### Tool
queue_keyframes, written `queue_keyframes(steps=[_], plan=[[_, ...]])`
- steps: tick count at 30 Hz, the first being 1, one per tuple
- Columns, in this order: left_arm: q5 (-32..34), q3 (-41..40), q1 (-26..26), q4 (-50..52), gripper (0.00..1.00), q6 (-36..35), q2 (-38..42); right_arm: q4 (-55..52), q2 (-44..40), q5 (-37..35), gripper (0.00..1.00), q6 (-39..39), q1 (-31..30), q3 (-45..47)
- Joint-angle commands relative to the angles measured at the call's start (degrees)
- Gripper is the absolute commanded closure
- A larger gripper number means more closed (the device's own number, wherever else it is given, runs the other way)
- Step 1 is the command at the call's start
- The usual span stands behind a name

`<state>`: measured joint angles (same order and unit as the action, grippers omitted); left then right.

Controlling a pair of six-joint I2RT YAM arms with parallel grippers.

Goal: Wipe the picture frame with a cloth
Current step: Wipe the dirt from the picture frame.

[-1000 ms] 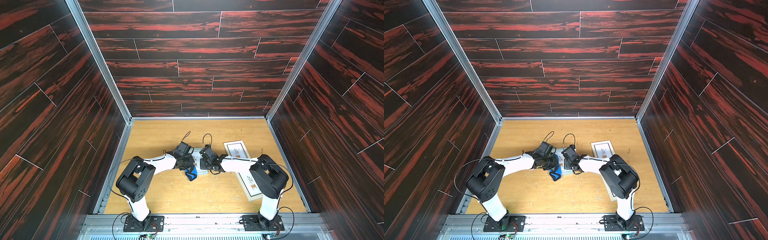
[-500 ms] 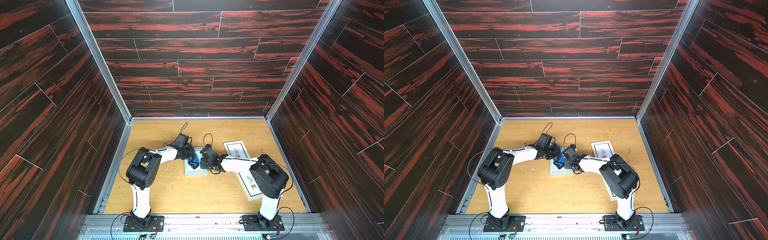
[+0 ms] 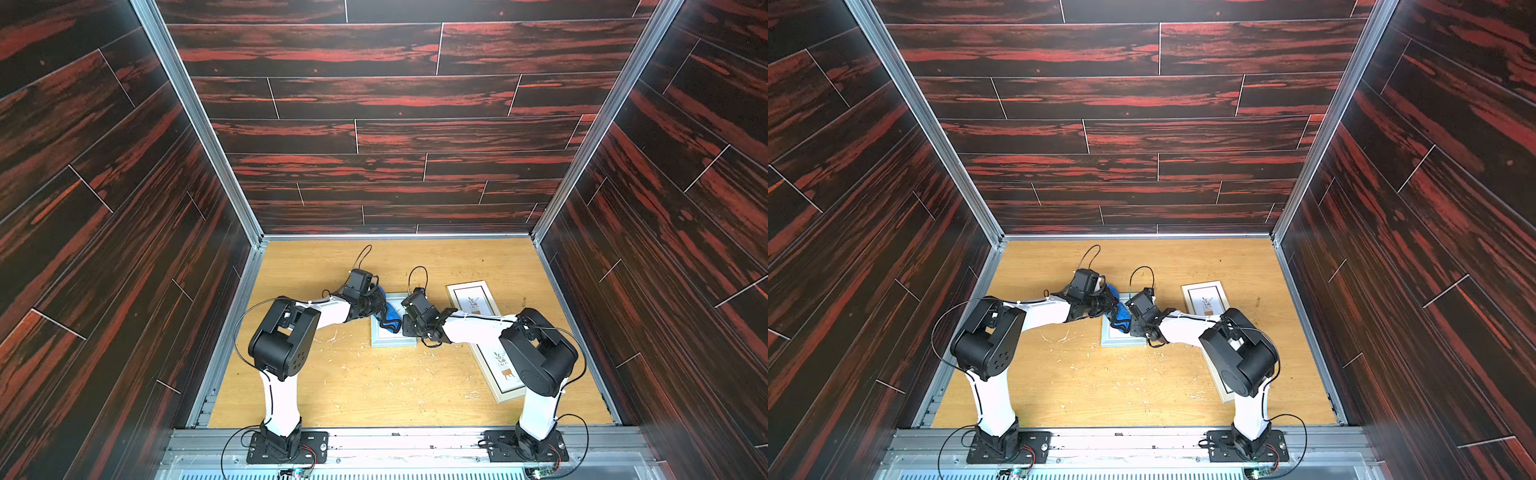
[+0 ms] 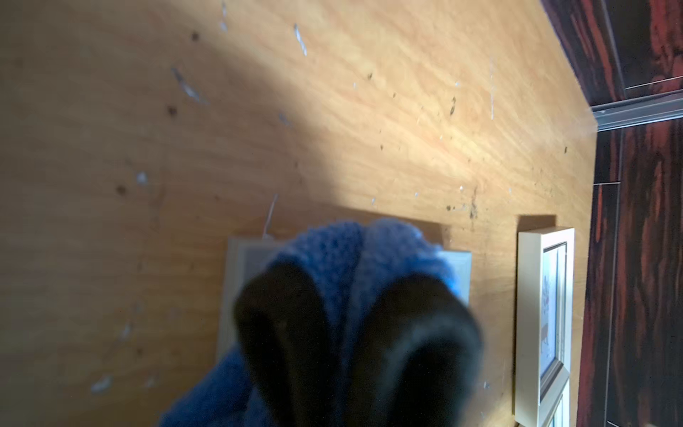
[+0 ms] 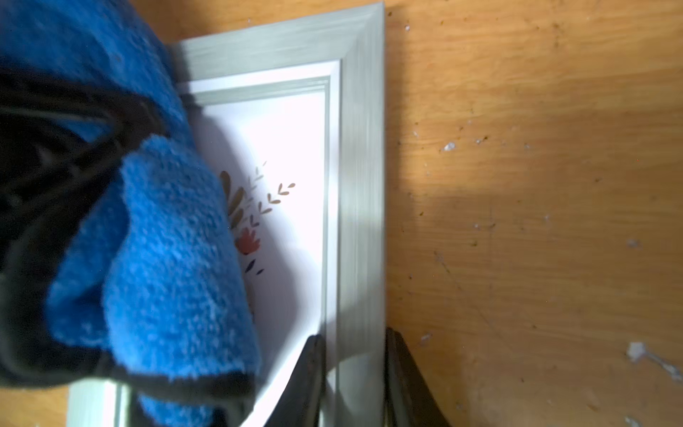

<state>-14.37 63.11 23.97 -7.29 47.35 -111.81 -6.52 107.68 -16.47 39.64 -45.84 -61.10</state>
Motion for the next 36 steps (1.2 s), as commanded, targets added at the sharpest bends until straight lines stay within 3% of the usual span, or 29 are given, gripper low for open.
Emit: queue_keyframes(steps=[1, 6, 14, 23, 31, 36], plan=[[1.83, 3.05, 1.46, 1.74, 1.0, -1.76, -4.17, -3.15, 0.6, 3.28, 0.9, -0.26, -0.86, 1.08], [0.05, 7.29, 4.09, 1.24, 1.0, 0.09, -8.28, -3.27, 0.51, 3.39, 0.9, -0.27, -0.91, 0.64], [1.27, -1.61, -2.12, -3.28, 1.0, -0.22, -4.39, -3.07, -0.64, 2.71, 0.9, 0.0, -0.92, 1.98], [-1.28, 7.63, 5.31, -2.11, 1.0, 0.99, -9.85, -3.45, -0.53, 2.83, 0.9, 0.09, -1.04, 1.24], [-0.71, 1.07, -1.81, -1.24, 1.0, -1.2, -5.36, -3.33, -1.42, 2.18, 0.9, 0.43, -1.03, 2.31], [-1.53, 5.42, 2.31, -1.22, 1.0, 0.44, -8.21, -3.18, -0.73, 2.86, 0.9, 0.2, -1.04, 1.43]])
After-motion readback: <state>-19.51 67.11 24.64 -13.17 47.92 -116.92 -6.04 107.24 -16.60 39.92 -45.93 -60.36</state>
